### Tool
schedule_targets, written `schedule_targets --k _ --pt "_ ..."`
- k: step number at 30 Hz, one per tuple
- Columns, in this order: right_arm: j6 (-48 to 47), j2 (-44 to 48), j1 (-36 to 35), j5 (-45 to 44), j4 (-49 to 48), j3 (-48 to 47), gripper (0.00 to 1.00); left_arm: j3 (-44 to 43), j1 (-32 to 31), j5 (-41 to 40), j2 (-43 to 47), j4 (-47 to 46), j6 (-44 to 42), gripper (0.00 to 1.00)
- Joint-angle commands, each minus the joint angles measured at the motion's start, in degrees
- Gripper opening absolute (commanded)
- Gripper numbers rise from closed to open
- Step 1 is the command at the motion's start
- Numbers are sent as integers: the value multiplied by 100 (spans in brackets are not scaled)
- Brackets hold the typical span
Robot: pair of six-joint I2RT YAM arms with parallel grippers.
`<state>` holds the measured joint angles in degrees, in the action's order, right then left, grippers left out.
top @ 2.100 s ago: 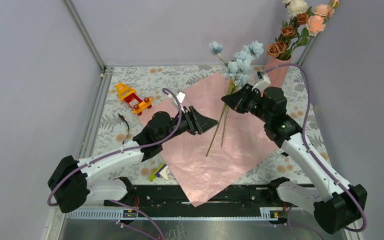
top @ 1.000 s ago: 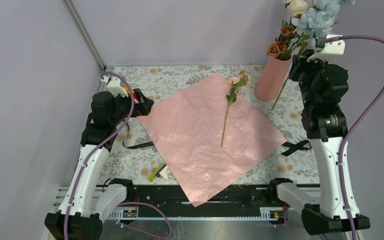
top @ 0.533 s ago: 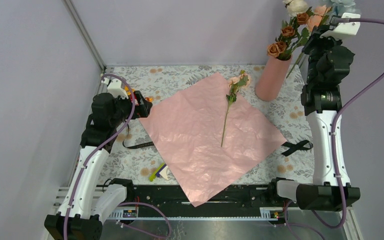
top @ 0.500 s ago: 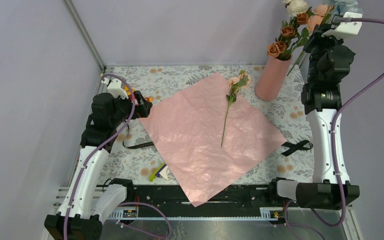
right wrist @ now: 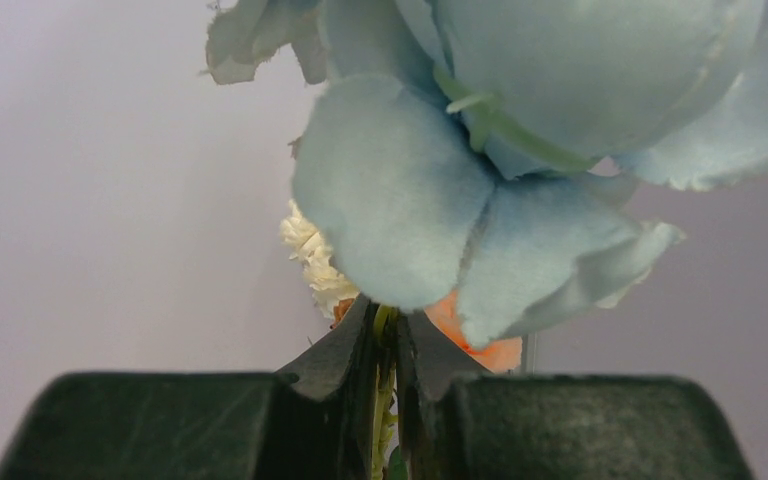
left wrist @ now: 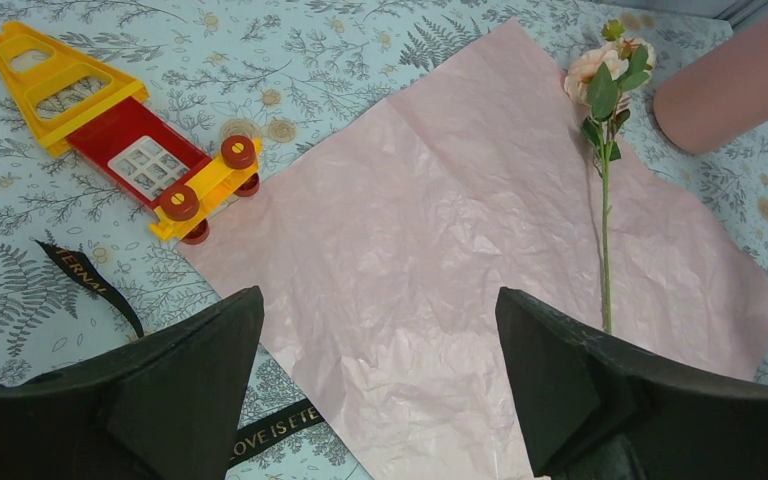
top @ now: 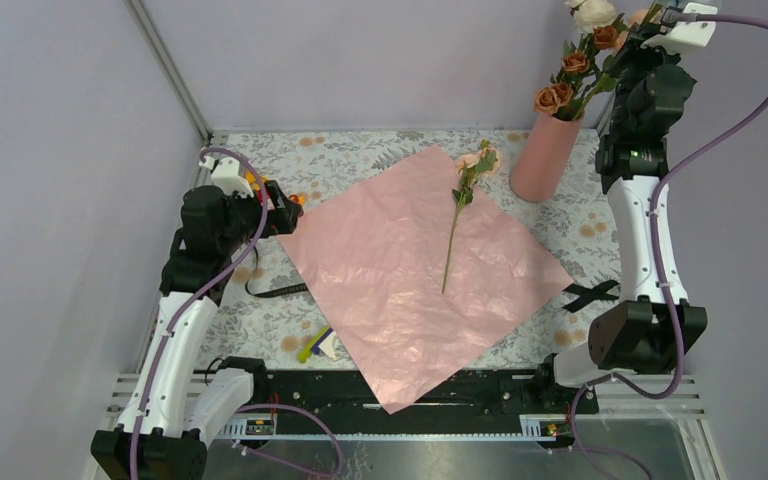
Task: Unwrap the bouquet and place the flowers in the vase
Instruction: Insert the fake flower into the vase.
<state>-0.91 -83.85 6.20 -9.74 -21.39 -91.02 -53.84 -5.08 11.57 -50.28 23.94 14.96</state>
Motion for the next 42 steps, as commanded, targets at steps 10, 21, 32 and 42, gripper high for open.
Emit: schedule_targets --k 10,21,32,42 --pt "0 -737 70 104 -593 -698 0 49 257 -34 58 -258 42 93" --pt "-111 -1179 110 316 -626 -638 0 89 379 64 -8 -319 85 93" --pt "54 -1001 110 -87 -1231 412 0 128 411 183 -34 -395 152 93" --pt "500 -997 110 -118 -1517 1012 0 146 420 210 -34 -417 174 93"
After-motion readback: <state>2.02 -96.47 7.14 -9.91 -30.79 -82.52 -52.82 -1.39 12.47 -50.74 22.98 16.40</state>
